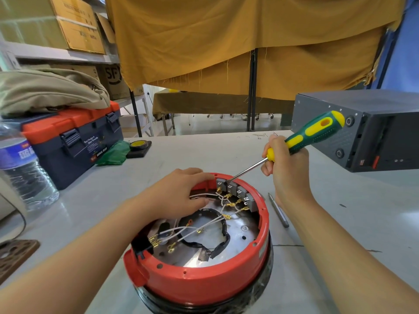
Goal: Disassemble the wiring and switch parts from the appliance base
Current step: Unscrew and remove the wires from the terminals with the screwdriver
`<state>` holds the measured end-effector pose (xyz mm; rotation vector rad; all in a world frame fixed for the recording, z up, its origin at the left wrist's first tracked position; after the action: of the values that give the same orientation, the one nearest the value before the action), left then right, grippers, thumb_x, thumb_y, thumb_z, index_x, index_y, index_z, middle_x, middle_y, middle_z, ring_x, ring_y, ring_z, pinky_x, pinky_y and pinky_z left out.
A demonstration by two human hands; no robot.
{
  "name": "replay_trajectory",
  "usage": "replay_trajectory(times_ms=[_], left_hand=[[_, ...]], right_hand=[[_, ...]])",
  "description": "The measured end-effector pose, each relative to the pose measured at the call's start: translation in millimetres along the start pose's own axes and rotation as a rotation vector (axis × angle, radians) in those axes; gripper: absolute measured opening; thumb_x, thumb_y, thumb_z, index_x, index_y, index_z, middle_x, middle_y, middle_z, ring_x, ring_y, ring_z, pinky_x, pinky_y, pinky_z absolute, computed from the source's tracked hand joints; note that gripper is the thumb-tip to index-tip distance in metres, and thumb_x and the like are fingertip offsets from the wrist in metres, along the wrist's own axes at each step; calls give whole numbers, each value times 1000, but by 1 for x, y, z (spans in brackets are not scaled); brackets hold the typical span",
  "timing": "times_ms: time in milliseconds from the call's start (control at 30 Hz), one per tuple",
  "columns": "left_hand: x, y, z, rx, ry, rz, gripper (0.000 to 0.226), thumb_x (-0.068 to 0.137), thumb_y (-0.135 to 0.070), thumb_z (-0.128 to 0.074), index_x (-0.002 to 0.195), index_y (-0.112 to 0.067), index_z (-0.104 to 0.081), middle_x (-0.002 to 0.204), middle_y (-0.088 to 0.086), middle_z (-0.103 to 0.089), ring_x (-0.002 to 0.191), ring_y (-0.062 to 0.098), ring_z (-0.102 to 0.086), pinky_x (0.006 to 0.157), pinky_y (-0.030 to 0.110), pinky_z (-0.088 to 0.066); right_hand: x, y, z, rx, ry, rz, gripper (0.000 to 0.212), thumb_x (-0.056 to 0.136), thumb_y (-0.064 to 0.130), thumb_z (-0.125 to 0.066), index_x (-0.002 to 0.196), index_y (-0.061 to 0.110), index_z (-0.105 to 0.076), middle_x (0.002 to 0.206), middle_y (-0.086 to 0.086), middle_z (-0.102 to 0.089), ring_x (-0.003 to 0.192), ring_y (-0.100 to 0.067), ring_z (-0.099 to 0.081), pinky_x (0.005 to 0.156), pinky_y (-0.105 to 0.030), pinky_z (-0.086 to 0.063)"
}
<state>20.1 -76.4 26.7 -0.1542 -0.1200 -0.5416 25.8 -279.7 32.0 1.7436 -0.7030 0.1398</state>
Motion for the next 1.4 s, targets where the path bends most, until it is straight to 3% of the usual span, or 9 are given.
replay_trajectory(times_ms=[200,300,500,800,1167,1400], left_hand=[[3,-6,-4,-42,70,11,36,87,-44,-57,122,-39,-51,140,0,-35,126,21,-38,108,32,-29],[7,-9,-3,-81,83,30,29,86,-44,-59,114,-38,-56,134,-1,-36,120,21,-41,105,36,-33],[10,-11,-8,-106,40,55,24,85,-44,-59,107,-35,-60,129,-2,-36,117,21,-43,104,38,-34],[6,-10,-12,-129,-9,53,22,90,-40,-54,111,-39,-61,141,-1,-32,126,20,-36,110,40,-28],[7,-10,-13,-147,-39,52,19,90,-37,-55,106,-40,-64,140,-2,-35,126,20,-37,108,41,-30],[7,-9,-15,-137,-43,54,18,90,-37,-56,105,-40,-64,140,-2,-36,125,21,-38,108,43,-31]], right_hand=[[-2,2,-3,-109,66,128,32,89,20,-52,58,17,-50,46,12,-47,41,-3,-43,44,-14,-34],[-6,4,-7,-163,108,184,28,82,29,-51,56,19,-48,46,12,-47,44,-4,-43,47,-14,-33],[-10,5,-8,-220,130,252,29,82,28,-50,55,19,-48,44,12,-46,45,-5,-45,47,-16,-36],[-8,4,-9,-195,173,239,26,82,25,-50,56,19,-47,44,13,-45,46,-5,-45,47,-13,-35],[2,-3,-3,-79,110,49,22,78,21,-49,57,12,-47,41,12,-39,39,-4,-38,40,-16,-34],[4,-6,-2,-89,71,20,31,91,10,-48,59,11,-47,42,12,-39,40,-4,-38,40,-15,-34]])
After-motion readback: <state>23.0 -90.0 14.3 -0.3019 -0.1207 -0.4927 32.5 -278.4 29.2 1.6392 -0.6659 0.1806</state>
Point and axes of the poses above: each hand's wrist, its own x-axis towards the middle knuckle, its own z-axis out of the back of the hand, y = z × x, the point moved 3 cm from there along x, towards the middle knuckle
